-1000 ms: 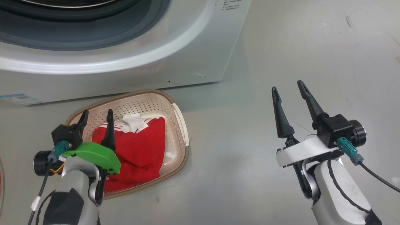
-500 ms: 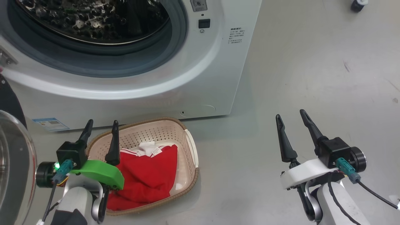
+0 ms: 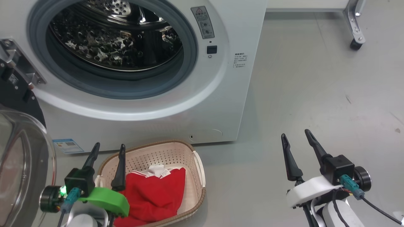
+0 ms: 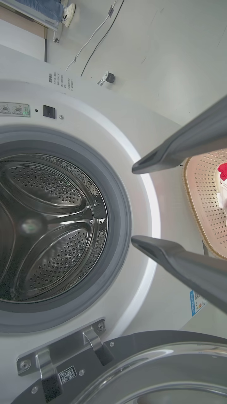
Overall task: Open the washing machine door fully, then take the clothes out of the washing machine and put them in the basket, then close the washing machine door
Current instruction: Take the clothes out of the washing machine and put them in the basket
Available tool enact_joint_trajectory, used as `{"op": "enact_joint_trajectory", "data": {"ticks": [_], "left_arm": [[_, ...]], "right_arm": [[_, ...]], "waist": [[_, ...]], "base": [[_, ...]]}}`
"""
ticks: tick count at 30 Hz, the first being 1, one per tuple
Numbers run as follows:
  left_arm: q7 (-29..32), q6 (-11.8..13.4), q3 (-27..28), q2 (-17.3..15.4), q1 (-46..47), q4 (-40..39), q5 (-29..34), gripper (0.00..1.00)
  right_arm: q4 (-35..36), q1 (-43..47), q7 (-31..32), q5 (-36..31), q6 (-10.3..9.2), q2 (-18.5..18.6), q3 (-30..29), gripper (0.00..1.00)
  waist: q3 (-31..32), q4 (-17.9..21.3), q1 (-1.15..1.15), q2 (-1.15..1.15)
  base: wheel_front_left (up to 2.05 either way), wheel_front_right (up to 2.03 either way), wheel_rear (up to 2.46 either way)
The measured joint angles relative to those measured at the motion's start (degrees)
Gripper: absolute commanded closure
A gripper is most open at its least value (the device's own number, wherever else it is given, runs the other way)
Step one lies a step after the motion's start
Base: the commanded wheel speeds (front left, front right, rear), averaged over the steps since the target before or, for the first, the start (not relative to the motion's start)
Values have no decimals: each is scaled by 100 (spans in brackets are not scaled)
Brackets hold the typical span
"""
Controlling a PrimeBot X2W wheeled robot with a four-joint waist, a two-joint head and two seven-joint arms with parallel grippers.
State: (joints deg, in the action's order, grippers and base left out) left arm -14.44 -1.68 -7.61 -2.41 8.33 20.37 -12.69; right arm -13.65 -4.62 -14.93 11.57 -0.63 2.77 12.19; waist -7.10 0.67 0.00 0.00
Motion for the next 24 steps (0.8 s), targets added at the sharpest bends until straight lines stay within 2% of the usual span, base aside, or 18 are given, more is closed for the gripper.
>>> {"op": "enact_joint_trajectory", "data": {"ticks": [24], "left_arm": [[33,199,-75,-25,-1166,-646,78,0]], "right_arm": [[-19,644,0,58,-2,-20,-25,0]], "waist": [[706,-10,0,0]], "base": [[0,0,0]]}}
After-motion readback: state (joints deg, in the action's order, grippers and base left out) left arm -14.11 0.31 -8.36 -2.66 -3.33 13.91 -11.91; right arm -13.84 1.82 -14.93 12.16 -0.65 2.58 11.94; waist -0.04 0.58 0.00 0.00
